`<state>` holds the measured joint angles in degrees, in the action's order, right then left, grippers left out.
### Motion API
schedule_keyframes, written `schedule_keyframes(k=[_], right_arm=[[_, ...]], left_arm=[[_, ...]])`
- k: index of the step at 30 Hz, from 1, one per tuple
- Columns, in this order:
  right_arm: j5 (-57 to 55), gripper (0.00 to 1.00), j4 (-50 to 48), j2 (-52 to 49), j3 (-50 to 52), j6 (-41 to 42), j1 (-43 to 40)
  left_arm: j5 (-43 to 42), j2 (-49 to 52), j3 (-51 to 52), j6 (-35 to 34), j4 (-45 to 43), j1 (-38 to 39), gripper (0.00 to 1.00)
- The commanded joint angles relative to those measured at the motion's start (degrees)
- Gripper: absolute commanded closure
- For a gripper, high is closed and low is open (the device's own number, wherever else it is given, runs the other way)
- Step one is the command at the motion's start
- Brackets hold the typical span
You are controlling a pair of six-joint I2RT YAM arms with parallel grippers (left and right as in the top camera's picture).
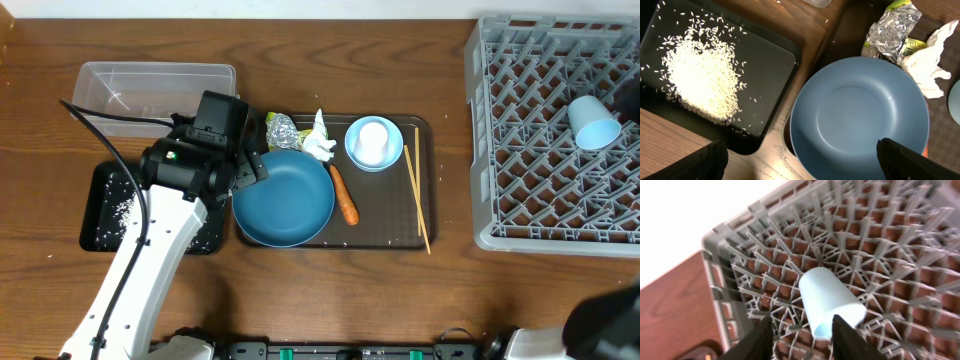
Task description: Sort waste into correct bins and load items into the dishwasher rack
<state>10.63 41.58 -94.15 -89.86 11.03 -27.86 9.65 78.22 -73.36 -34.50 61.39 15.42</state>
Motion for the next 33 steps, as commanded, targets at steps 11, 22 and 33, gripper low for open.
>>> schedule_keyframes(k=[11, 22, 33], right_arm=[[-7.9, 0.96, 1.7, -14.7, -7.3, -5.0, 2.8], [-10.3, 0.97, 7.2, -14.7, -7.4, -4.4, 2.5], [-10.6, 0.99, 14.0, -14.7, -7.4, -2.2, 2.3]], left_arm=[[1.2, -0.1, -0.3, 0.1, 0.1, -0.2, 0.02], [1.1, -0.1, -0.3, 0.1, 0.1, -0.2, 0.02], [1.1, -0.1, -0.3, 0.1, 0.1, -0.2, 0.02]])
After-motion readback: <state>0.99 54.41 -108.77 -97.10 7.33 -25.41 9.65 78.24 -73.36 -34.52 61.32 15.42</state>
